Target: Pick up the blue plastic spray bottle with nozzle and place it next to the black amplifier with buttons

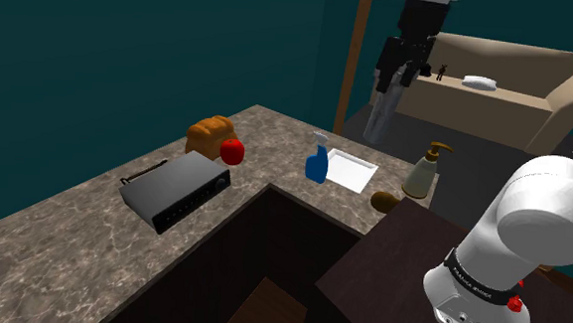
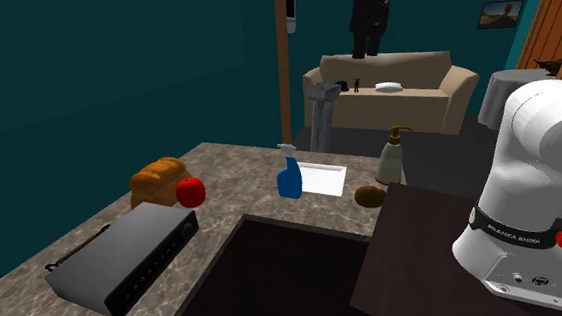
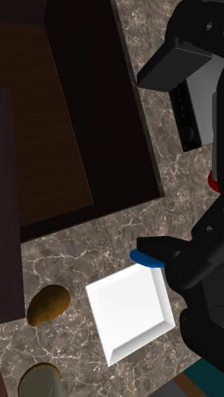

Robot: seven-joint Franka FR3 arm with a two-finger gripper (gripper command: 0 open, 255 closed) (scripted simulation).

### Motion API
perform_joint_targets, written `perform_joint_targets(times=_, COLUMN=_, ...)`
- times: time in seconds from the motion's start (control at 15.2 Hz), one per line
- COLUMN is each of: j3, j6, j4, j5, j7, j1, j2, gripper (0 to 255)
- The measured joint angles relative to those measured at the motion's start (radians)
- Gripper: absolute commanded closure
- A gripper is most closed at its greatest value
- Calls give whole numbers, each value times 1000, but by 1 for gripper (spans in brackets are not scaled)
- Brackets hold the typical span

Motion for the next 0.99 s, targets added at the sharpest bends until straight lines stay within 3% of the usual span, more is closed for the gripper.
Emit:
perform_joint_targets(times=0.4, j3=-44, j6=118, j4=-39, j5=-28, j7=-60, j1=-11, j2=88, gripper=0)
perform_joint_targets(times=0.99, j3=-131, j6=370, j4=-15, j5=-57, j7=-183, j1=-22, j2=381, gripper=0)
